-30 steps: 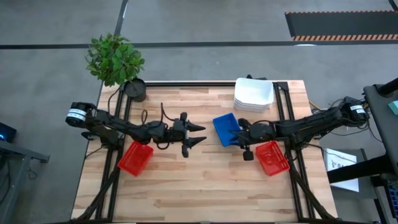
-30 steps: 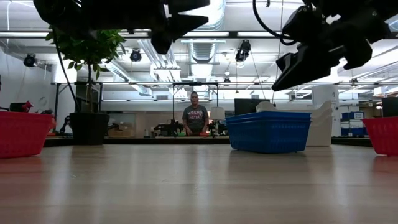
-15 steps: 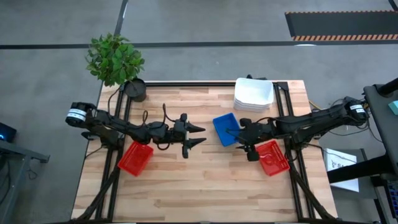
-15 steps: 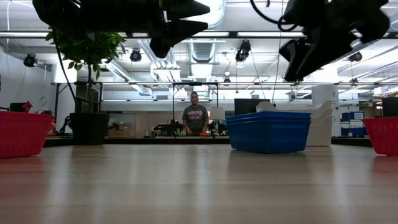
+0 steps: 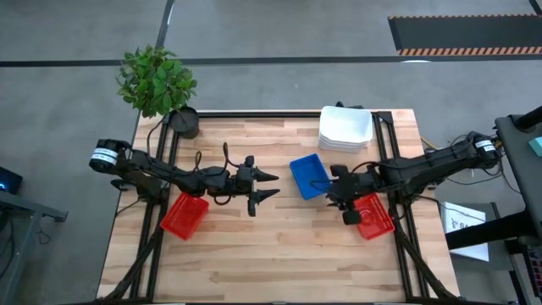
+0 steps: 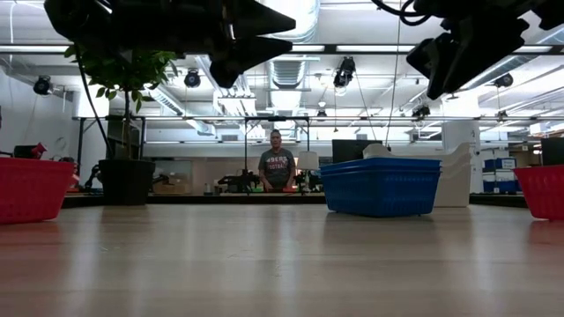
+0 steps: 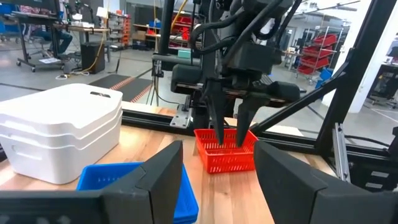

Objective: Stack baskets by color
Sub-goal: Stack the right red bin on the stacked red bin

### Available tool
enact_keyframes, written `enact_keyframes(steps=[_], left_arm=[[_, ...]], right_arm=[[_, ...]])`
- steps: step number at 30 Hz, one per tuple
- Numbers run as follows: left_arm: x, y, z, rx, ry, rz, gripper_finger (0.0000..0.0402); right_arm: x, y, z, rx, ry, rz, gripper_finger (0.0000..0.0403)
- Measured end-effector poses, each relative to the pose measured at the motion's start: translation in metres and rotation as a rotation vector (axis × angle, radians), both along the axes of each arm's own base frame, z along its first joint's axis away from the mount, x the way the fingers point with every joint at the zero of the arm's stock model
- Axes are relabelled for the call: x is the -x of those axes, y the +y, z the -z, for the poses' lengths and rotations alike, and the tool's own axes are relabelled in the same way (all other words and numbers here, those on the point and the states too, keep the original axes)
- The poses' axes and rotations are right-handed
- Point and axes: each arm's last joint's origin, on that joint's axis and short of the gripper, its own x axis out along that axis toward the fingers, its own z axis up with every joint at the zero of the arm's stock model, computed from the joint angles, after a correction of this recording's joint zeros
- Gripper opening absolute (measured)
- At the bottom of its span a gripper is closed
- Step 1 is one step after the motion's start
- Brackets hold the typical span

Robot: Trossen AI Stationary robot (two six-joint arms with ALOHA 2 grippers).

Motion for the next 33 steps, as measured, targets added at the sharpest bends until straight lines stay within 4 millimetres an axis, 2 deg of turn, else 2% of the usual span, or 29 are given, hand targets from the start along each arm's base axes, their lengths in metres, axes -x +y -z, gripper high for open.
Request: enact_keyframes(steps=[7,11,15,19,23,27,33], left_arm=[[0.001,0.0,0.003,-0.003,0.019,0.001,0.0182],[0.001,0.0,0.006,-0.006,0.053,0.001,0.0182],[0.001,0.0,0.005,-0.009,0.056,0.001,0.0182],[0.001,0.0,-0.001,-0.011,0.031,0.001,0.0182],[-0.004,-0.002,-0.013,-0.006,-0.009,0.005,0.0182],[-0.007,-0.003,-0.022,-0.005,-0.034,0.009,0.0182],[-0.009,-0.004,-0.029,-0.029,-0.057,0.006,0.0182]], right_arm=[[0.004,0.006,0.005,-0.014,0.034,-0.001,0.009],[0.01,0.008,0.007,-0.112,0.121,0.053,0.0085],[0.017,0.009,0.006,-0.221,0.244,0.126,0.0097],[0.031,0.019,0.006,-0.267,0.395,0.146,0.0115],[0.045,0.03,0.007,-0.314,0.544,0.355,0.0122],[0.051,0.044,0.012,-0.36,0.592,0.542,0.0118],[0.057,0.068,0.02,-0.345,0.665,0.613,0.0105]])
